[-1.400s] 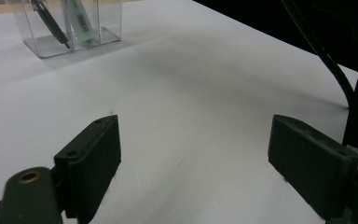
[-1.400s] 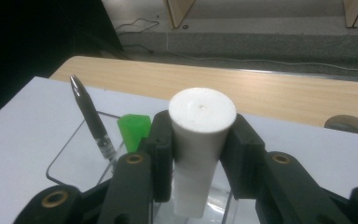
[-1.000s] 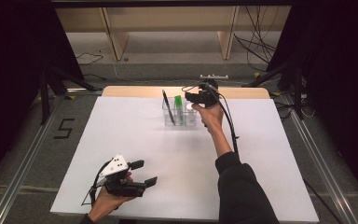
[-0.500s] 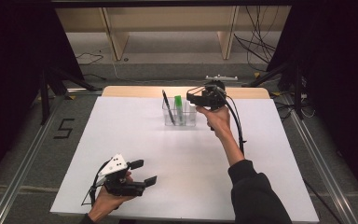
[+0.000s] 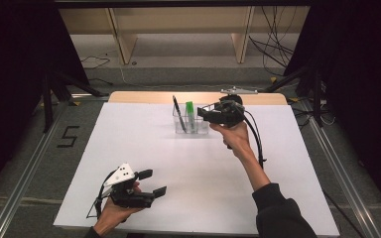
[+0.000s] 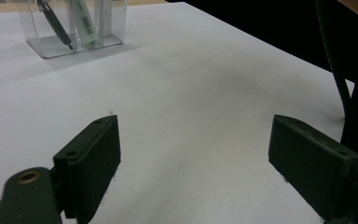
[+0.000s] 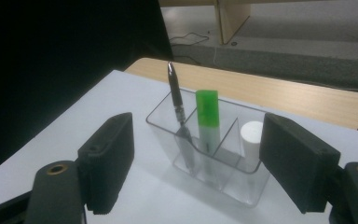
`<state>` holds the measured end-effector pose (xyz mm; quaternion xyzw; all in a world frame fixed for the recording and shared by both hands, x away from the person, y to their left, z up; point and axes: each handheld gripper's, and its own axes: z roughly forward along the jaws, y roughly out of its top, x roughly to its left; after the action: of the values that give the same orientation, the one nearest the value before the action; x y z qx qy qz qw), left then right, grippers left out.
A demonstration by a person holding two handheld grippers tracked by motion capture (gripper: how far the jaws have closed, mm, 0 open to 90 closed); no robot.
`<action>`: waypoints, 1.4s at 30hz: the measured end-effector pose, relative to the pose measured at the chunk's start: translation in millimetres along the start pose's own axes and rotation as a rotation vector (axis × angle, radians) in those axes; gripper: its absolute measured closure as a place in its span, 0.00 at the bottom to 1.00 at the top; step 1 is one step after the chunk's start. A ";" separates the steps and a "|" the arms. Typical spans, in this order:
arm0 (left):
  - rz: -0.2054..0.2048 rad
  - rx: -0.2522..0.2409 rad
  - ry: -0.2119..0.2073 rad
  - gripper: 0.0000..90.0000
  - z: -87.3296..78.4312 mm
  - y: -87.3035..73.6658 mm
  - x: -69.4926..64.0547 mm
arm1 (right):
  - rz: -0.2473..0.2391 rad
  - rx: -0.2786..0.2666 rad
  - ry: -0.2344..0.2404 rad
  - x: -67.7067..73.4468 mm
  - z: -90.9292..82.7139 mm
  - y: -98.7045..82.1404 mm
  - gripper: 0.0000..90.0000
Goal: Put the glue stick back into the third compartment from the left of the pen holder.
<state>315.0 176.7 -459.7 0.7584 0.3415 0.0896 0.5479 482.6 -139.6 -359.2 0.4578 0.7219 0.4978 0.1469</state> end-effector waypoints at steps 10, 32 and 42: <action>-0.013 -0.008 -0.001 0.18 -0.4 0.0 1.2 | -0.005 -0.019 0.040 4.6 -20.9 -16.7 0.29; -0.024 -0.017 -0.008 0.18 -0.2 -0.2 1.7 | -0.018 -0.073 0.085 10.1 -56.2 -46.7 0.27; -0.031 -0.016 -0.010 0.18 0.3 -0.4 2.5 | -0.006 -0.097 0.111 10.7 -71.2 -67.8 0.26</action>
<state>317.0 178.0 -460.7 0.7490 0.3496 0.0802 0.5570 394.4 -178.3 -381.5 0.4197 0.7052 0.5565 0.1299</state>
